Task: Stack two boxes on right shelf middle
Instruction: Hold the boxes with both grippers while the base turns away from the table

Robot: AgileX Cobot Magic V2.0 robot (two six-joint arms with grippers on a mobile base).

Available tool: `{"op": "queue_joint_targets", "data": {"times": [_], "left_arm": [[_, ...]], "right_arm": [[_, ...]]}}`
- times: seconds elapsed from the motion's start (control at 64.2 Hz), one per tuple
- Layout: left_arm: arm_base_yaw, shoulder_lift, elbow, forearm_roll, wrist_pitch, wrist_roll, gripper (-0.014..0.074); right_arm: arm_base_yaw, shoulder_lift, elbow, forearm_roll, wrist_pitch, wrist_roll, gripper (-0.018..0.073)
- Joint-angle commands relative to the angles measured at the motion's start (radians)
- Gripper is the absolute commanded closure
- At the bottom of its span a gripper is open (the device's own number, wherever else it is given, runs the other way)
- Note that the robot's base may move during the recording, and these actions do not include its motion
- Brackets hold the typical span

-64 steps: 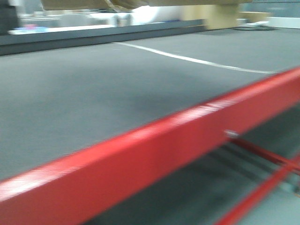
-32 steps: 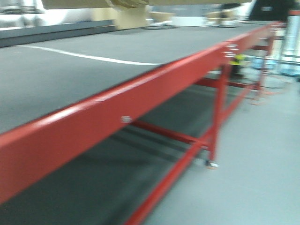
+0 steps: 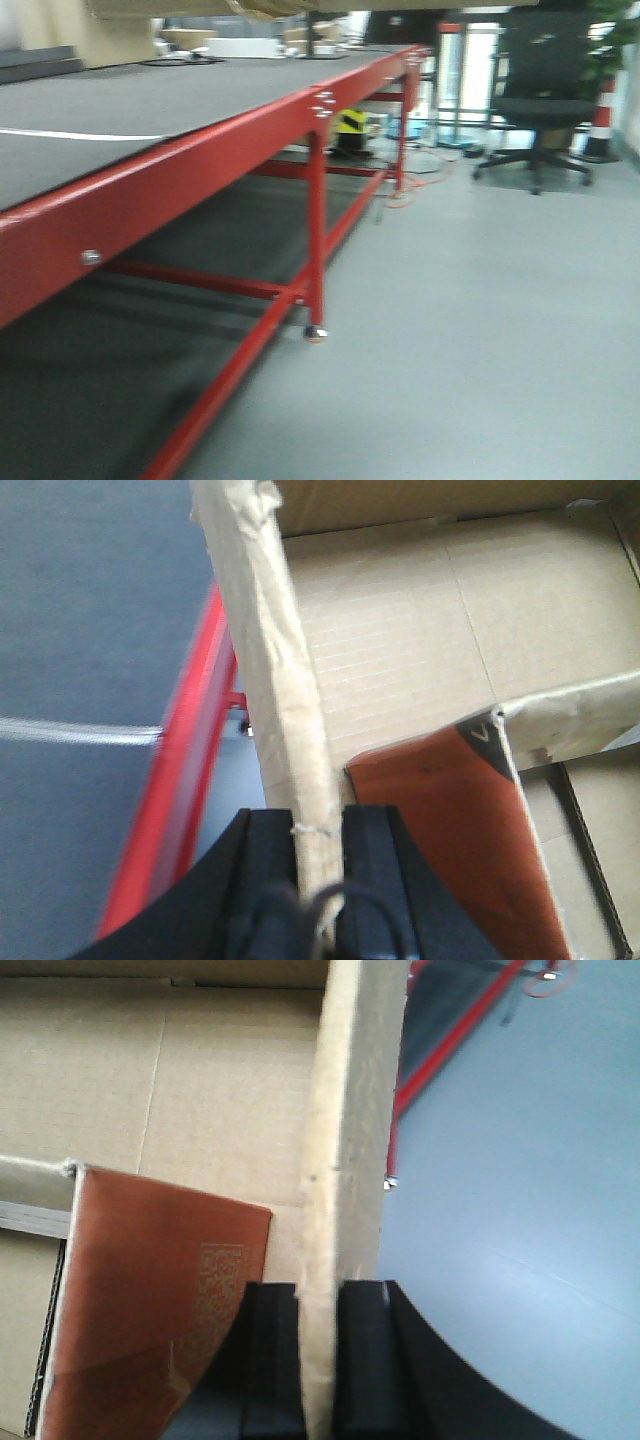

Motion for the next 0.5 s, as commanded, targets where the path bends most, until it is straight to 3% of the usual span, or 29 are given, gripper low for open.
{"op": "queue_joint_targets", "data": {"times": [0.0, 0.483], "left_arm": [[0.003, -0.012, -0.009, 0.038, -0.045, 0.015, 0.0708], [0.003, -0.012, -0.009, 0.038, -0.045, 0.015, 0.0708]], "right_arm": [[-0.011, -0.017, -0.011, -0.027, -0.053, -0.004, 0.0713], [-0.011, -0.017, -0.011, -0.027, -0.053, -0.004, 0.0713]]}}
